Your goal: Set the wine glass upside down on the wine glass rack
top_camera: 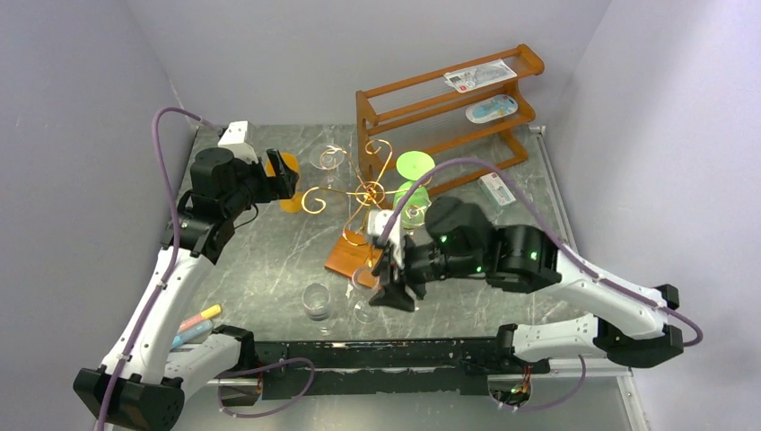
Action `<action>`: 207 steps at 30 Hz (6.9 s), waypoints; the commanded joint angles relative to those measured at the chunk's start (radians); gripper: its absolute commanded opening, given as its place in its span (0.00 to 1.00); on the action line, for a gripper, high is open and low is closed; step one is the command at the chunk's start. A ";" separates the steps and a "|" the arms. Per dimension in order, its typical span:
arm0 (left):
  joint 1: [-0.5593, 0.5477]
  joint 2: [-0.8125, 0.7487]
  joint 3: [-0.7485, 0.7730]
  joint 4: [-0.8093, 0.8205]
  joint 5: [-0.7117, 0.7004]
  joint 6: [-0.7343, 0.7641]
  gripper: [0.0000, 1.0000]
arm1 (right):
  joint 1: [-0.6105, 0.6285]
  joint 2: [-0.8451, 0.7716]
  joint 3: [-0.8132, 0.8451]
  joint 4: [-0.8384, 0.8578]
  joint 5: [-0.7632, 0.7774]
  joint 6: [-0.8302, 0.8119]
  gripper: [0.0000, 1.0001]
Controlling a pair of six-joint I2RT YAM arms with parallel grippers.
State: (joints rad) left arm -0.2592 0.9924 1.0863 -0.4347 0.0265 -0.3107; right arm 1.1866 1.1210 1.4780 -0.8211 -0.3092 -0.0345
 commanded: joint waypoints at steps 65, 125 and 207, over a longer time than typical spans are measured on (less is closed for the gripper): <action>-0.001 -0.032 -0.025 -0.002 -0.008 0.028 0.89 | 0.357 0.164 -0.345 0.163 0.537 -0.151 0.33; -0.002 -0.401 0.252 0.016 -0.198 -0.406 0.89 | 0.356 -0.072 -0.305 1.265 0.524 -0.504 0.00; -0.002 -0.414 0.026 0.507 0.143 -0.382 0.05 | 0.254 0.189 -0.487 2.067 0.634 -0.170 0.71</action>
State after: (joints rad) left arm -0.2600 0.5861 1.0477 0.2073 0.1757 -0.9237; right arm 1.4406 1.3987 1.0256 1.1976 0.2722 -0.2123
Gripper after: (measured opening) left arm 0.169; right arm 0.696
